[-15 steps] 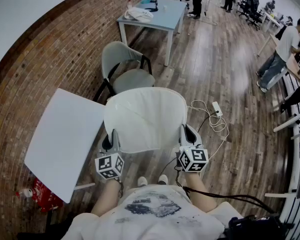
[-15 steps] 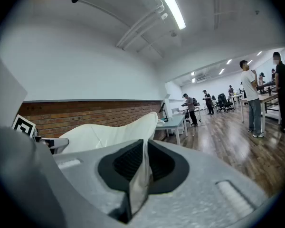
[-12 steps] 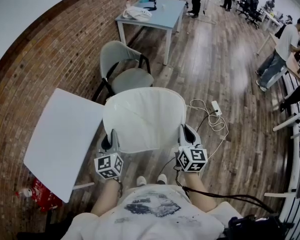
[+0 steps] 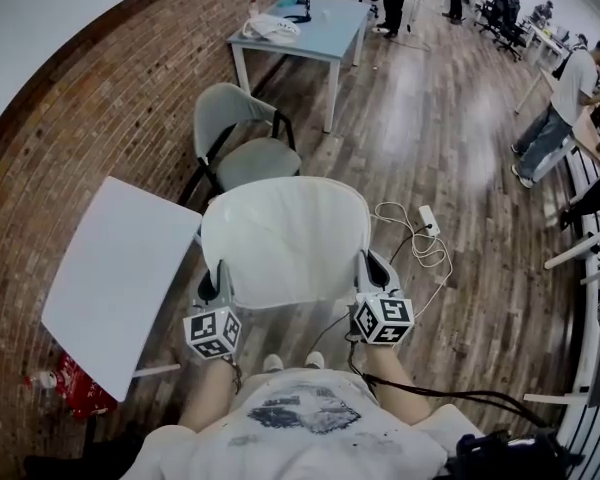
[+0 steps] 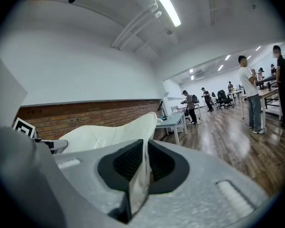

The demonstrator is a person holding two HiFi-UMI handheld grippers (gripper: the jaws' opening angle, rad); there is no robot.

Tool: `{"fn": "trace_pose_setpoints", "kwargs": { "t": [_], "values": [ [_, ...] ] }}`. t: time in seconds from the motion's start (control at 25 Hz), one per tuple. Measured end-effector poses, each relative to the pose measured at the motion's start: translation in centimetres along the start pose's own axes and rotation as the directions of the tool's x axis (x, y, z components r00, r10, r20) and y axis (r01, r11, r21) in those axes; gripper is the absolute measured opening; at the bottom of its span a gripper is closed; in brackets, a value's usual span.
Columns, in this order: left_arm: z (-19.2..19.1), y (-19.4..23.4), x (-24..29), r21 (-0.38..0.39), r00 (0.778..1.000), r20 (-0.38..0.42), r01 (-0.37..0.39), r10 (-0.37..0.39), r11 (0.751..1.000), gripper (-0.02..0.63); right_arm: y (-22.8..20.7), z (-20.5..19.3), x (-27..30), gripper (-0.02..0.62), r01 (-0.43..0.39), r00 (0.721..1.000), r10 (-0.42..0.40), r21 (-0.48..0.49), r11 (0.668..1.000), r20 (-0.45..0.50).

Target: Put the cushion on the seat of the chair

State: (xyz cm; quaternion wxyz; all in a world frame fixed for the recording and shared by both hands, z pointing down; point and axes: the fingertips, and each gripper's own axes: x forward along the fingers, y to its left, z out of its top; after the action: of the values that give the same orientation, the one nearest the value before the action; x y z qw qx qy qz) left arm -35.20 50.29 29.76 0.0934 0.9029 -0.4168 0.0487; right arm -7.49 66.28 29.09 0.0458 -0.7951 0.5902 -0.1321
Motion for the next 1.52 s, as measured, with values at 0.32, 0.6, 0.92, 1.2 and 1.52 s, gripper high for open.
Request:
{"fn": "trace_pose_setpoints", "kwargs": {
  "t": [0.32, 0.6, 0.92, 1.2, 1.52],
  "values": [
    [-0.6, -1.8, -0.1, -0.002, 0.999, 0.003, -0.035, 0.035, 0.999, 0.037, -1.9, -0.2, 0.0, 0.028, -0.035, 0.999, 0.035, 0.013, 0.999, -0.008],
    [-0.3, -1.9, 2.9, 0.001, 0.999, 0.006, -0.043, 0.043, 0.999, 0.037, -3.1, 0.3, 2.7, 0.028, -0.045, 0.999, 0.045, 0.011, 0.999, -0.008],
    [-0.8, 0.5, 9.6, -0.029, 0.999, -0.019, -0.049, 0.048, 0.998, 0.037, -3.7, 0.3, 10.0, 0.028, -0.048, 0.998, 0.048, -0.007, 0.999, -0.043],
    [-0.5, 5.4, 17.7, -0.052, 0.996, -0.053, -0.073, 0.07, 0.996, 0.037, -2.6, 0.5, 20.1, 0.028, -0.065, 0.993, 0.063, -0.017, 0.998, -0.097],
    [2.0, 12.3, 27.8, -0.062, 0.995, -0.054, -0.091, 0.088, 0.994, 0.037, -0.2, 2.2, 33.1, 0.028, -0.085, 0.99, 0.081, -0.035, 0.996, -0.111]
  ]
}}
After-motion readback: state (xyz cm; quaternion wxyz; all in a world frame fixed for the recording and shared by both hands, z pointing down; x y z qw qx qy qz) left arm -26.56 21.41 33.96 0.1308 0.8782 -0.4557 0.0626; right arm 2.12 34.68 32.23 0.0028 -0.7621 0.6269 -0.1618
